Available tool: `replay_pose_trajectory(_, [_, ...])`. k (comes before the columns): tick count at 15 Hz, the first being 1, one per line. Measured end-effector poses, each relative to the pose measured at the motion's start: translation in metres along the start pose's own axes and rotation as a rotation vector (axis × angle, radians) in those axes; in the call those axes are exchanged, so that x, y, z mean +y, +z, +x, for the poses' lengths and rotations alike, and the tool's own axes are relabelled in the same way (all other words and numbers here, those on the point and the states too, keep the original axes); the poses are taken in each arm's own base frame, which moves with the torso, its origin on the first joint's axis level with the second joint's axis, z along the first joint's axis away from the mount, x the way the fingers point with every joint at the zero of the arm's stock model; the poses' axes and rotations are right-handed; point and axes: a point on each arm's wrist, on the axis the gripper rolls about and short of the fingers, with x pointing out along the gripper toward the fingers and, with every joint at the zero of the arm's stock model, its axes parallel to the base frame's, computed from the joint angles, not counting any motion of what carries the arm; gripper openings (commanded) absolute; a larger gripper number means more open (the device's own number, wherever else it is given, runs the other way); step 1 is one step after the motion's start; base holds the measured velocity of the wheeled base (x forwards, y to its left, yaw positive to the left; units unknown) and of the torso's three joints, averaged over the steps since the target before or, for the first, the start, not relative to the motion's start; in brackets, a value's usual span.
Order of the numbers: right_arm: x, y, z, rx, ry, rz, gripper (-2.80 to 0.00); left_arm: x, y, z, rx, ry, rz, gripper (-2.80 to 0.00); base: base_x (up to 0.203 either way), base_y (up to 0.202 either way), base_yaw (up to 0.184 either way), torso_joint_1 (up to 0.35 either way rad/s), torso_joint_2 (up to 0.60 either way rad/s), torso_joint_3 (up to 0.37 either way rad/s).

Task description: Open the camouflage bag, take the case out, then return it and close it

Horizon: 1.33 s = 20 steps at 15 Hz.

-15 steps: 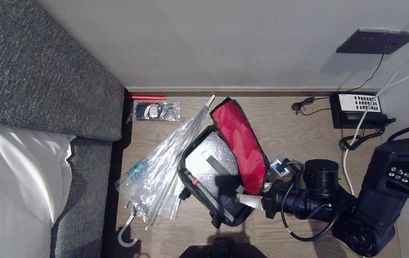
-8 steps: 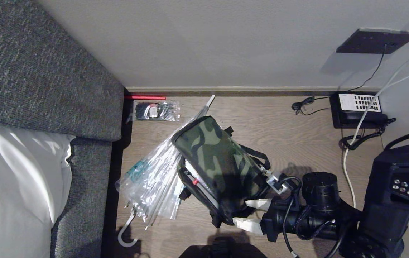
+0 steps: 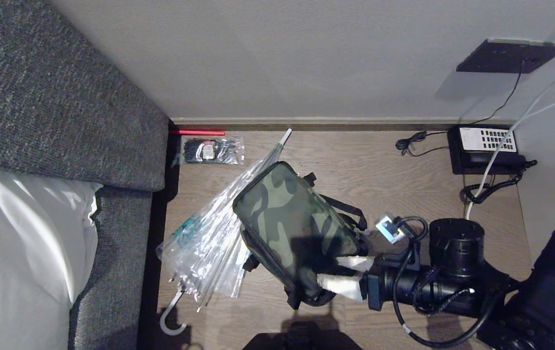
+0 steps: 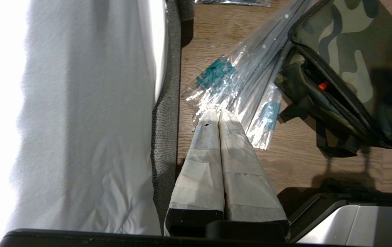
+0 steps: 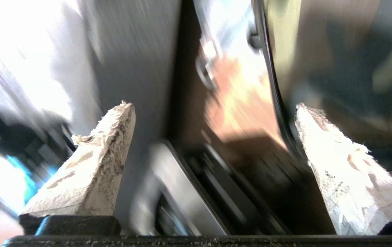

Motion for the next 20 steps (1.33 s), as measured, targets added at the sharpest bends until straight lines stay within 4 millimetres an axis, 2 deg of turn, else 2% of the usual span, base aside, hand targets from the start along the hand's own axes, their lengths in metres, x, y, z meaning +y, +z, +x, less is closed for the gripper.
replay_pose_trajectory(4, [0.006,0.057,0.018,-0.231,0.004,0.232,0.00,0.000,0.000,0.000,0.000,-0.001,0.000,-2.80,0.000,0.000,0.000,0.000,0.00,0.000])
replay_pose_trajectory(5, [0.009,0.068,0.024,-0.288,0.003,0.278,-2.80,0.000,0.000,0.000,0.000,-0.001,0.001,-2.80,0.000,0.000,0.000,0.000,0.00,0.000])
replay_pose_trajectory(6, [0.012,0.076,0.031,-0.323,0.004,0.309,-2.80,0.000,0.000,0.000,0.000,-0.001,0.000,-2.80,0.000,0.000,0.000,0.000,0.00,0.000])
replay_pose_trajectory(9, [0.024,0.080,0.056,-0.328,0.028,0.304,-2.80,0.000,0.000,0.000,0.000,0.000,0.000,-2.80,0.000,0.000,0.000,0.000,0.00,0.000])
replay_pose_trajectory(12, [0.037,0.087,0.089,-0.362,-0.002,0.276,-2.80,0.000,0.000,0.000,0.000,-0.002,0.000,-2.80,0.000,0.000,0.000,0.000,0.00,0.000])
replay_pose_trajectory(15, [0.045,0.071,0.120,-0.316,-0.186,0.224,-2.80,0.000,0.000,0.000,0.000,-0.001,0.000,-2.80,0.000,0.000,0.000,0.000,0.00,0.000])
replay_pose_trajectory(18, [0.051,0.051,0.135,-0.194,-0.404,0.134,-2.80,0.000,0.000,0.000,0.000,-0.002,0.000,-2.80,0.000,0.000,0.000,0.000,0.00,0.000])
replay_pose_trajectory(20, [0.058,0.049,0.146,-0.141,-0.514,0.074,-2.80,0.000,0.000,0.000,0.000,-0.001,0.000,-2.80,0.000,0.000,0.000,0.000,0.00,0.000])
